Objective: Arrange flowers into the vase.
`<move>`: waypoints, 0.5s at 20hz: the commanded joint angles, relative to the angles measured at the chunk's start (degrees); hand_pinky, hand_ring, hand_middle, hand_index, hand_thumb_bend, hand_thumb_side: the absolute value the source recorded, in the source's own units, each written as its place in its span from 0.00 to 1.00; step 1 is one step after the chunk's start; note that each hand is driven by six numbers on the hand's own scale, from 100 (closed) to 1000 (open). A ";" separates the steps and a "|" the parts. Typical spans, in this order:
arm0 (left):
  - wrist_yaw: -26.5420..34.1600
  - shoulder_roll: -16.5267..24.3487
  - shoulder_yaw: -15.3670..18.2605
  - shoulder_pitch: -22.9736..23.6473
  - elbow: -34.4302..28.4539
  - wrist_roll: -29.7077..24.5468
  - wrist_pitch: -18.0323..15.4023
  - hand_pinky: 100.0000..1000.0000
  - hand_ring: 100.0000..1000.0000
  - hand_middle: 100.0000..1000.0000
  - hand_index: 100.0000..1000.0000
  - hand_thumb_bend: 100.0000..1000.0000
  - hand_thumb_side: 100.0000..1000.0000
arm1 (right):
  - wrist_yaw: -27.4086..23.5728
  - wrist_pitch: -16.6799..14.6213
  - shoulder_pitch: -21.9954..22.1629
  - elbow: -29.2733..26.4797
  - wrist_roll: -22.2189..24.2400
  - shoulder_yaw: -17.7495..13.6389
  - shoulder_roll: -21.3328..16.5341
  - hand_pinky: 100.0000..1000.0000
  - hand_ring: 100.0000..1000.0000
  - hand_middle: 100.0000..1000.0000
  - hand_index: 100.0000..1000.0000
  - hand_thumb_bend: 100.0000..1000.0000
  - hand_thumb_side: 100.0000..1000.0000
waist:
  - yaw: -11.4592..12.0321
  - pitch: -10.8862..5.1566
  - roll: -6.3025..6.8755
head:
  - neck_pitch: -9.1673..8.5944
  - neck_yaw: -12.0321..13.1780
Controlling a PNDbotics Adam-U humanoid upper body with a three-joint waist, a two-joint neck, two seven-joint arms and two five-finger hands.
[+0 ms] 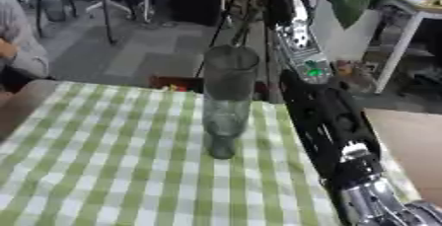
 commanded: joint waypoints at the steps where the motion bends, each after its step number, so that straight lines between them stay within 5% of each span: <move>1: -0.12 1.52 0.04 -0.25 -0.80 -0.21 -0.05 0.61 0.85 0.91 0.99 0.00 0.86 | 0.61 0.38 -1.88 -0.14 -0.44 0.14 -1.97 0.00 0.00 0.00 0.02 0.00 0.73 | -0.15 -1.14 0.39 | 0.21 0.01; 10: -0.14 1.60 0.01 -0.19 -0.80 -0.38 0.09 0.61 0.85 0.91 0.99 0.00 0.86 | 1.83 5.80 -2.61 1.38 -0.73 0.47 -2.05 0.00 0.00 0.00 0.02 0.00 0.68 | -0.42 -1.28 0.31 | 0.49 -0.02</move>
